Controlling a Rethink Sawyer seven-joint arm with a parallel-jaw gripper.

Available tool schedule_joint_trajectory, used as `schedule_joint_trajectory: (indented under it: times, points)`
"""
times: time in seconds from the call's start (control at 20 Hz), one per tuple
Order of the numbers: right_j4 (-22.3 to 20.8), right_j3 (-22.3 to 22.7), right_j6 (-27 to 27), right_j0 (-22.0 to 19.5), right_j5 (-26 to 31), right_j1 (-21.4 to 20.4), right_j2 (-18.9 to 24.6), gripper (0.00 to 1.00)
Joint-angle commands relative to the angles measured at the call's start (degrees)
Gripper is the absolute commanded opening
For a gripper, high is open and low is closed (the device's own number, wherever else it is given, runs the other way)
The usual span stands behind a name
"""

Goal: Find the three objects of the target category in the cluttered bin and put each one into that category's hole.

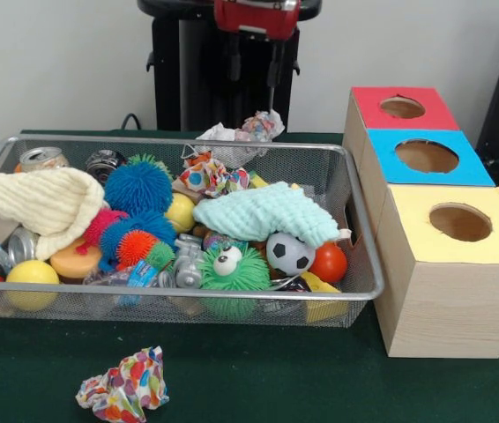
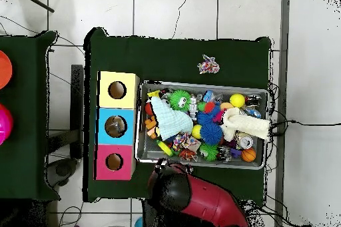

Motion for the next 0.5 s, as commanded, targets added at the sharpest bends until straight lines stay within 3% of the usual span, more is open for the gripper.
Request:
schedule_joint_trajectory:
  times: [0.05,0.5]
  points:
    - [-1.7,-13.6,0.9,-2.8,6.6,6.1,6.0,1.00]
    - [-3.5,-22.3,0.1,-2.6,10.8,10.0,5.1,1.00]
